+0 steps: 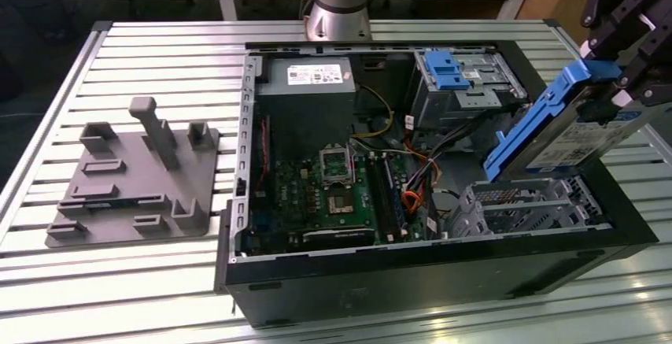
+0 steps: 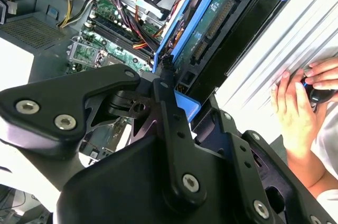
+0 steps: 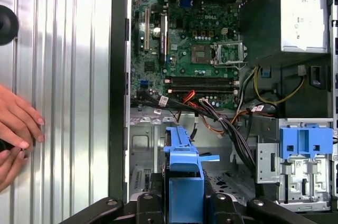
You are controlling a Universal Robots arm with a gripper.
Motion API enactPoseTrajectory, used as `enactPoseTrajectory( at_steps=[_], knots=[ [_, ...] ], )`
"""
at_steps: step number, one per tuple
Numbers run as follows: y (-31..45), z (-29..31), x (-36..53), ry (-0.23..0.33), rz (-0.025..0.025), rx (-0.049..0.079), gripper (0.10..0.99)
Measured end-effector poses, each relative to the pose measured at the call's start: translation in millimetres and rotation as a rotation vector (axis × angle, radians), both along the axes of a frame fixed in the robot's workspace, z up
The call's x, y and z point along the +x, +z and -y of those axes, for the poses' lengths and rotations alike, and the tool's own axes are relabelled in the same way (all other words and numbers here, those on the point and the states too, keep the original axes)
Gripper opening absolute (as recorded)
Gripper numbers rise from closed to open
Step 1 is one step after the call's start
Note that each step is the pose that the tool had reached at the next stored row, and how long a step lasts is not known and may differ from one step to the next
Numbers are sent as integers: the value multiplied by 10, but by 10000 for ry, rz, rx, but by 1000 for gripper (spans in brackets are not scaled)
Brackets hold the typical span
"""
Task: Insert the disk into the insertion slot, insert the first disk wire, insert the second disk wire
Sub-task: 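Insert the disk into the insertion slot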
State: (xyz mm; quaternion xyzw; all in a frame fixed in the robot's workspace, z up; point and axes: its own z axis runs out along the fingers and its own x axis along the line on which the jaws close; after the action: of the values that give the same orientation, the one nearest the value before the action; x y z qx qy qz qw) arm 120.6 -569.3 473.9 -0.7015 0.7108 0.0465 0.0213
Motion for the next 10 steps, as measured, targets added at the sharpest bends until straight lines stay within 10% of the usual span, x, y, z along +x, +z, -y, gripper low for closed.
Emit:
enactPoseTrajectory(
  at_steps=[10],
  knots=[
    [-29,2,-2,1,2,0,365]
  ],
)
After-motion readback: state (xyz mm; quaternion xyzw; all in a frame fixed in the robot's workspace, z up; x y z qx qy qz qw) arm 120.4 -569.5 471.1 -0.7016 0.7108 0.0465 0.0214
